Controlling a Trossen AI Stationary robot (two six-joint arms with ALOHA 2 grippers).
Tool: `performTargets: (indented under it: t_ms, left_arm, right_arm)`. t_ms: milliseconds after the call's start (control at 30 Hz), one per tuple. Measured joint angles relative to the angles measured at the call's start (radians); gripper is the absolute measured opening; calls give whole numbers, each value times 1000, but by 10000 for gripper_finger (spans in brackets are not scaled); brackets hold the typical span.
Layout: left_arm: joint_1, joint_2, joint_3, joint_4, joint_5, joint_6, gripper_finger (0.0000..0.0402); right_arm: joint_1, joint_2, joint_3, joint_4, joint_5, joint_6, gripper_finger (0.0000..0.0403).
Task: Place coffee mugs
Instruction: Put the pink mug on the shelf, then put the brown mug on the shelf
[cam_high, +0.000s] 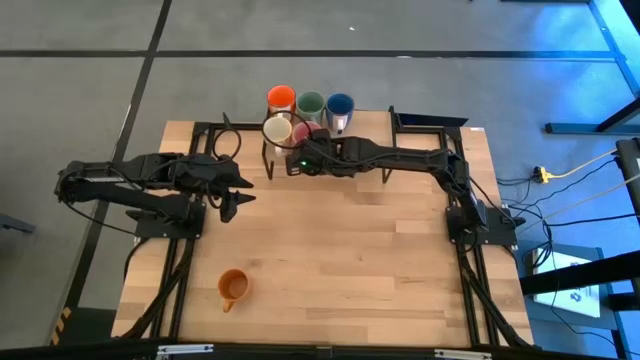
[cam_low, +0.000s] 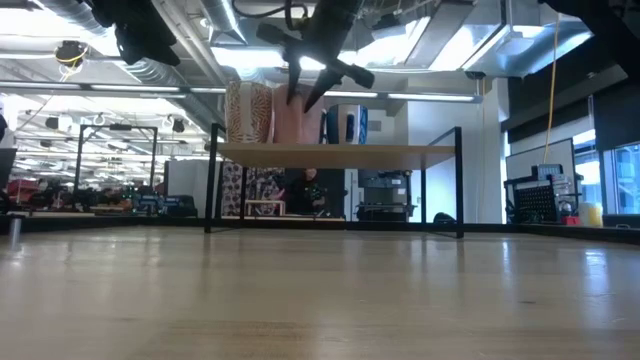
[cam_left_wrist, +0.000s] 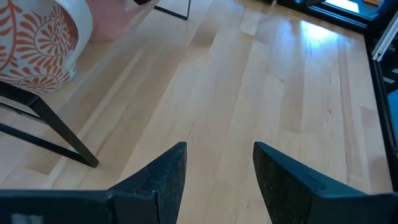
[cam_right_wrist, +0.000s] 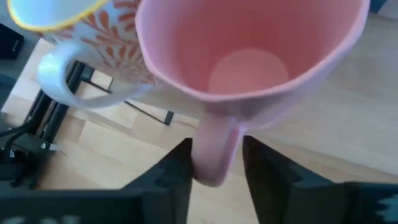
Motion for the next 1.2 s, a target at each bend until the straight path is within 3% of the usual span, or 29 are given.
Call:
performTargets:
  t_ms: [300, 500, 800, 867, 1100, 1200]
  left_arm:
    - [0, 0, 0, 0, 0, 0, 180]
    - [0, 0, 0, 0, 0, -1, 180]
    - [0, -1, 0, -3, 17, 18, 180]
    - [0, -1, 0, -6, 59, 32, 180]
    - [-58, -1, 0, -32, 381, 11, 180]
    - [-154, 9, 0, -65, 392, -29, 180]
  right_arm:
    - [-8, 0, 0, 48, 33, -62, 189]
    - [-11, -7, -2, 50, 95, -173, 193]
    - [30, -14, 53, -23, 13, -295, 194]
    - [66, -22, 77, -60, 13, -323, 194]
    - [285, -51, 93, -97, 20, -336, 194]
    - [389, -48, 50, -25, 46, -326, 194]
